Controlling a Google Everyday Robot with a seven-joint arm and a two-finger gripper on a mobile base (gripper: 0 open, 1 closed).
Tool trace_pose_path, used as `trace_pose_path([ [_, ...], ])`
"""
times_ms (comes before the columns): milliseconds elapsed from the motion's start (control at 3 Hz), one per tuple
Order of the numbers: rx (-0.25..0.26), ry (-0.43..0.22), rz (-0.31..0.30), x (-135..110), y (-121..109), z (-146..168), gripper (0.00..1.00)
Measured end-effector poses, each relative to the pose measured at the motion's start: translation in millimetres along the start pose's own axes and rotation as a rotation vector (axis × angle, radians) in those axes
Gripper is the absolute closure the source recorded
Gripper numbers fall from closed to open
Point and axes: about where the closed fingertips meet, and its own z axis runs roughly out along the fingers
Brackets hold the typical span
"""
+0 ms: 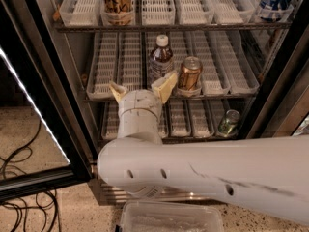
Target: Pick blue plastic bottle from middle shelf of fridge
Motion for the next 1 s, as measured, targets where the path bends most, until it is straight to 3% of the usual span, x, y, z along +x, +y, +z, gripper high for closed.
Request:
trace_pose_path([
  [333, 0.022, -0.008, 0.020, 0.1, -4.7, 2.5, 0.13],
  [1000, 0.033, 0.000, 0.061, 6.4, -9.6, 9.9, 0.16],
])
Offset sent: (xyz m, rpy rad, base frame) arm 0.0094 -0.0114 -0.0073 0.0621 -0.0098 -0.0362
